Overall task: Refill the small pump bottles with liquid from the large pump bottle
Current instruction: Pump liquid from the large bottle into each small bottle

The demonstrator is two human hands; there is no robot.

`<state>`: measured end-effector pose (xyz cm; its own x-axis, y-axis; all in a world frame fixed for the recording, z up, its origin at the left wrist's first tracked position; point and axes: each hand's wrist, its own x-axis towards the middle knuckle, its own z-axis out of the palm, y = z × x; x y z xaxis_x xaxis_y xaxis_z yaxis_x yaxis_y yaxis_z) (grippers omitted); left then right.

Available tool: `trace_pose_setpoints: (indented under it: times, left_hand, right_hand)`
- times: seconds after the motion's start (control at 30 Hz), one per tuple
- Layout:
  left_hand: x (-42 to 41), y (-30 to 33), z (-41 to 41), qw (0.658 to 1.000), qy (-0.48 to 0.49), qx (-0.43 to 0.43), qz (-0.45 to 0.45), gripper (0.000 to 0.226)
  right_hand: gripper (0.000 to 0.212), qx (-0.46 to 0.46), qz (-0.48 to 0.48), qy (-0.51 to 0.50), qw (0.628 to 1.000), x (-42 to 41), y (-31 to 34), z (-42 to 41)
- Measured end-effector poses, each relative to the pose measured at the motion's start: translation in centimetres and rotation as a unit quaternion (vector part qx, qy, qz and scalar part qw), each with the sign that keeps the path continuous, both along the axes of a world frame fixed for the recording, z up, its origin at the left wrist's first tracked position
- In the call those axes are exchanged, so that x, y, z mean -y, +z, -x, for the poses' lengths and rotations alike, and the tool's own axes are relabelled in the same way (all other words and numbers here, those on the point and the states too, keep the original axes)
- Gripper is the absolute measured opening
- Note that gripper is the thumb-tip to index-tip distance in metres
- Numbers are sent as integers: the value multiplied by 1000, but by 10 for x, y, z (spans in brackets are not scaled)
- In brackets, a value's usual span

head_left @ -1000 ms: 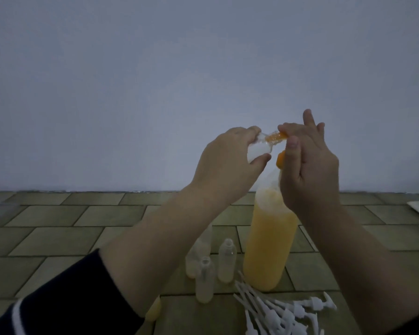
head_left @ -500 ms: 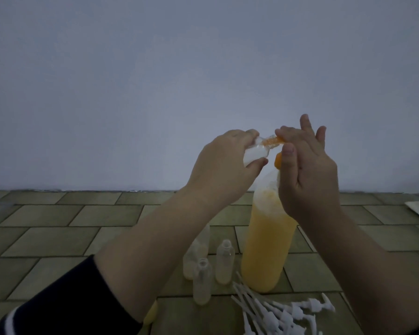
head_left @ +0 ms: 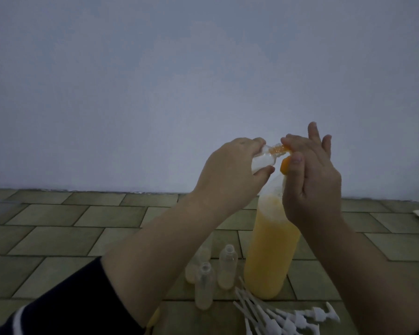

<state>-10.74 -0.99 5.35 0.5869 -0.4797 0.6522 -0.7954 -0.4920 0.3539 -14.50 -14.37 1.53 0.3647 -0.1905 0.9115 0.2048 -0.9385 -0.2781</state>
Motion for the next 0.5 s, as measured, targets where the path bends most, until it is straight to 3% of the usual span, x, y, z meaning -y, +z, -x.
trace_pose_setpoints:
  times: [0.5]
  left_hand:
    - [-2,-3,-1,1000,-4,-8,10,48]
  right_hand:
    - [48,-40,17,-10,999,-1,3,6]
